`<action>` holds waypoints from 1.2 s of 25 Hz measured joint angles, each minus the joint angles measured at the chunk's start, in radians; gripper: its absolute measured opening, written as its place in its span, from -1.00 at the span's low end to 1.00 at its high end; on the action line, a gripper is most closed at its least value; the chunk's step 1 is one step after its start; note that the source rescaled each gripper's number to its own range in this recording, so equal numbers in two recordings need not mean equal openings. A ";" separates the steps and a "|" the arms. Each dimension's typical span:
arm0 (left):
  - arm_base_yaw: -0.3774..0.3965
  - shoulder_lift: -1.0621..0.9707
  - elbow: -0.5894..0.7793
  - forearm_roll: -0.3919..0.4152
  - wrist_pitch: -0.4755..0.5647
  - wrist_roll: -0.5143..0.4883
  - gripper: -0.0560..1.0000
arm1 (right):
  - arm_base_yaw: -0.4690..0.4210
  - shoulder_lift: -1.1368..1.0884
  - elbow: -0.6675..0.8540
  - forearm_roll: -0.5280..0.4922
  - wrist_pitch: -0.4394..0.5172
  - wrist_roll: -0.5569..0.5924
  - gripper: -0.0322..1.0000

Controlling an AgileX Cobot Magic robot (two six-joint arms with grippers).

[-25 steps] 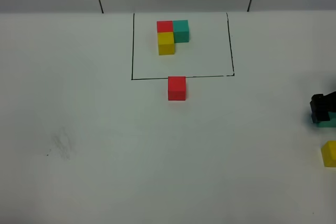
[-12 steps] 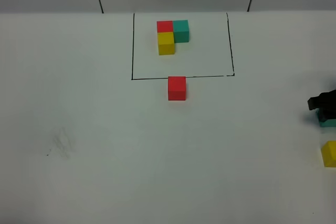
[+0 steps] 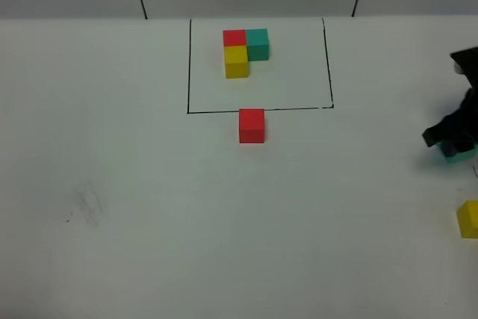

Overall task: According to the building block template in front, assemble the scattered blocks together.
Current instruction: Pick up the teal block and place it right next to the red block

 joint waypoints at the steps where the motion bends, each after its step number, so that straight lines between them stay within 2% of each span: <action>1: 0.000 0.000 0.000 0.000 0.000 0.000 0.36 | 0.048 0.000 -0.034 -0.015 0.025 -0.046 -0.92; 5: 0.000 0.000 0.000 0.000 0.000 0.000 0.36 | 0.262 0.004 -0.133 -0.133 0.078 -0.264 -0.92; 7: 0.000 0.000 0.000 0.000 0.000 0.000 0.36 | 0.354 0.028 -0.189 -0.205 0.108 -0.332 -0.92; 12: 0.000 0.000 0.000 0.000 0.000 0.000 0.36 | 0.502 0.181 -0.429 -0.274 0.300 -0.453 -0.92; 16: 0.000 0.000 0.000 0.000 0.000 0.000 0.36 | 0.535 0.296 -0.615 -0.241 0.390 -0.568 -0.92; 19: 0.000 0.000 0.000 0.000 0.000 0.000 0.36 | 0.536 0.355 -0.688 -0.216 0.412 -0.624 -0.92; 24: 0.000 0.000 0.000 0.000 0.000 -0.001 0.36 | 0.534 0.410 -0.699 -0.175 0.391 -0.697 -0.92; 30: 0.000 0.000 0.000 0.000 0.000 -0.002 0.36 | 0.530 0.452 -0.701 -0.102 0.301 -0.724 -0.92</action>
